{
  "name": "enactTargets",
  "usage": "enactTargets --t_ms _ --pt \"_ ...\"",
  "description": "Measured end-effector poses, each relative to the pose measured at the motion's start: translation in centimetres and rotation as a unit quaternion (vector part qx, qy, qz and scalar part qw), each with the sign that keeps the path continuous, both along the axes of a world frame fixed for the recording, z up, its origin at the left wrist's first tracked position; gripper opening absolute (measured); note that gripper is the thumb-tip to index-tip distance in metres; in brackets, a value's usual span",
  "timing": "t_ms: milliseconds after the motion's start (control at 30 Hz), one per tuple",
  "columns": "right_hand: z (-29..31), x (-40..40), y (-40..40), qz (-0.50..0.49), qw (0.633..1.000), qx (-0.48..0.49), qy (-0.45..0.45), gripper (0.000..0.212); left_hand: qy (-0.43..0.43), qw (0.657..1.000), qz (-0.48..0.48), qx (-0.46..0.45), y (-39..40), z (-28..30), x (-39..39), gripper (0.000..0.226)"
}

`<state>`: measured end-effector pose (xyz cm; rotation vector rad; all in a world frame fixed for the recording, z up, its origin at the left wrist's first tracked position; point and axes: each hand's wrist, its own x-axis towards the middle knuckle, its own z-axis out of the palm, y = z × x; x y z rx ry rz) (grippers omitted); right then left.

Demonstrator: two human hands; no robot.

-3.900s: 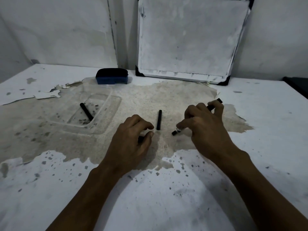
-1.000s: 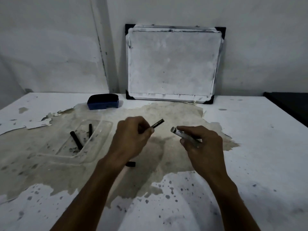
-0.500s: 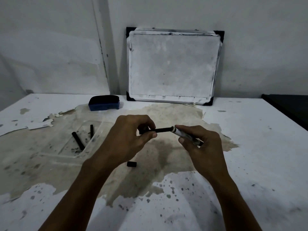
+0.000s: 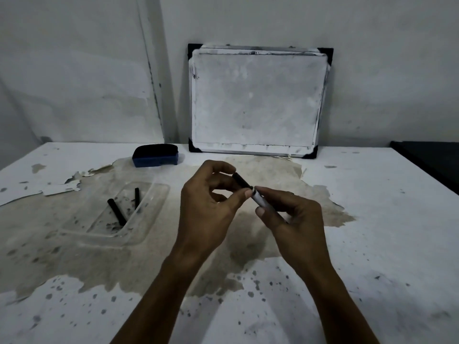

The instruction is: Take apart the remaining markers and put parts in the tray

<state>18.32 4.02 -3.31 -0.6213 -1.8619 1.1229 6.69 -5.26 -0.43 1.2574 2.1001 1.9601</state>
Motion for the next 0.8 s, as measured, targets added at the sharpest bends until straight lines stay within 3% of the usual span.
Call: enactTargets --t_ms 133,367,500,633,733,800 --pt "0.1 0.0 -0.1 -0.002 1.0 -0.019 0.021 0.037 0.024 1.0 0.004 0.018 0.2 -1.1 1.1 0.019" --pt "0.0 0.0 -0.1 -0.021 1.0 -0.003 -0.005 0.041 0.08 0.996 -0.001 -0.028 -0.5 -2.1 0.9 0.026" --pt "-0.7 0.1 0.1 -0.022 0.999 0.029 -0.028 0.037 0.105 0.982 -0.006 -0.157 -2.8 -1.8 -2.3 0.025" --pt "-1.1 -0.2 -0.2 -0.011 0.994 0.077 -0.074 0.036 0.175 0.92 -0.035 -0.349 -5.7 -2.2 -5.8 0.025" --pt "-1.4 -0.4 -0.6 0.001 0.989 0.108 -0.101 0.035 0.182 0.892 -0.076 -0.407 -6.4 -3.0 -6.2 0.038" --pt "-1.6 -0.4 -0.7 0.002 0.986 0.12 -0.115 0.035 0.2 0.882 -0.089 -0.418 -6.2 -3.6 -6.0 0.034"
